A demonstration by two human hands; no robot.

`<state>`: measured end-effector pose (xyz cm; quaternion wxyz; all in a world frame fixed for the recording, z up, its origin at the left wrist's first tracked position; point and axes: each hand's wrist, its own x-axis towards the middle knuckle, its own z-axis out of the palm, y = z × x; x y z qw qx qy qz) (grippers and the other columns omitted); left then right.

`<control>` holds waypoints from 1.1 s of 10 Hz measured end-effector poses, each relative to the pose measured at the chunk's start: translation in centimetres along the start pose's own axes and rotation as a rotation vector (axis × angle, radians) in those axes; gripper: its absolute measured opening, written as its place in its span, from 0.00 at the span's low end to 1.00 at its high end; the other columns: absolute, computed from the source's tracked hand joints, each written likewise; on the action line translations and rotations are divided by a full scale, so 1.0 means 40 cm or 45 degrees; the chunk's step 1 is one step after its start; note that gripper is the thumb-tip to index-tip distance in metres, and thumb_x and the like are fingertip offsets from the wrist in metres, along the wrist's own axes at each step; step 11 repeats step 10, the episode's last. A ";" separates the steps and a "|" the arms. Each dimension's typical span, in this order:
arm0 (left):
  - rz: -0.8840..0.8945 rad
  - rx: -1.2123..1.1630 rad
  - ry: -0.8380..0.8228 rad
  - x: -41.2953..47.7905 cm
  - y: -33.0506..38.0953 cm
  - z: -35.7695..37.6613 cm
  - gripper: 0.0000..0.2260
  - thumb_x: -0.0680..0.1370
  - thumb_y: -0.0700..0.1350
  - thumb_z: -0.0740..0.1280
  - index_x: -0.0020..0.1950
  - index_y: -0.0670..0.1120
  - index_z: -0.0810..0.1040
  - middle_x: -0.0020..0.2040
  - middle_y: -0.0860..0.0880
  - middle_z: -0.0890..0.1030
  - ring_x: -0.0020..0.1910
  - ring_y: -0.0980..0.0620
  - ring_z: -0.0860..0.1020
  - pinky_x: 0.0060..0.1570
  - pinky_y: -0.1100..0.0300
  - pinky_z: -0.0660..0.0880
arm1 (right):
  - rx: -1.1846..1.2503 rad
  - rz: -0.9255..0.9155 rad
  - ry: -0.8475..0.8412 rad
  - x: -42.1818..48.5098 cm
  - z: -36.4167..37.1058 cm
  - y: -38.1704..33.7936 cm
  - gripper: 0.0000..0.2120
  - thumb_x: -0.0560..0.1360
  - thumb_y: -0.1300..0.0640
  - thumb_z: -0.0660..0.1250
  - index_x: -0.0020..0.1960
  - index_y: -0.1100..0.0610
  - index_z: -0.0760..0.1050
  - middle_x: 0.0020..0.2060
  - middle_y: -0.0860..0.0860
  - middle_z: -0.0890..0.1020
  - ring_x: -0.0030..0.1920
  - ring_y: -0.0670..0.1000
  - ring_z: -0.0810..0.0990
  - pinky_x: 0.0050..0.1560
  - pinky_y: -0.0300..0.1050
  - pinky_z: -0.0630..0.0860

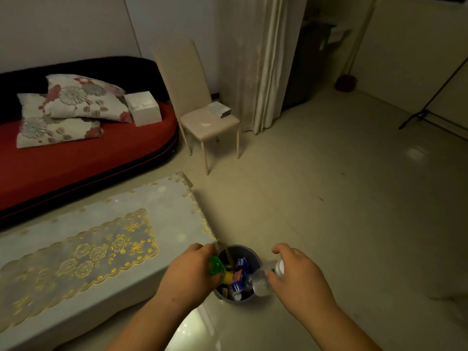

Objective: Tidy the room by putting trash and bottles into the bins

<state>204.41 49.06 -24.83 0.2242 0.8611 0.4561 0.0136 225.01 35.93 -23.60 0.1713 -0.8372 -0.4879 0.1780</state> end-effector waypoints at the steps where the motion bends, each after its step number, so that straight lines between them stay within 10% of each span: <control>1: -0.051 -0.006 -0.056 0.092 -0.038 0.095 0.20 0.71 0.60 0.70 0.61 0.59 0.74 0.55 0.55 0.77 0.50 0.52 0.79 0.46 0.57 0.77 | -0.017 0.028 -0.049 0.096 0.075 0.055 0.16 0.75 0.45 0.67 0.60 0.42 0.68 0.52 0.46 0.78 0.48 0.49 0.78 0.46 0.42 0.77; 7: -0.300 -0.076 -0.285 0.476 -0.346 0.932 0.21 0.73 0.58 0.72 0.64 0.61 0.73 0.61 0.56 0.74 0.50 0.56 0.77 0.45 0.67 0.74 | -0.030 0.047 -0.331 0.519 0.799 0.482 0.15 0.77 0.46 0.67 0.62 0.45 0.70 0.57 0.48 0.77 0.52 0.50 0.78 0.49 0.43 0.78; 11: -0.271 -0.167 -0.219 0.500 -0.421 1.071 0.31 0.71 0.60 0.74 0.71 0.61 0.66 0.67 0.57 0.72 0.58 0.53 0.77 0.52 0.62 0.76 | -0.082 0.049 -0.367 0.532 0.971 0.545 0.26 0.74 0.42 0.70 0.68 0.44 0.65 0.60 0.48 0.77 0.56 0.52 0.77 0.48 0.45 0.79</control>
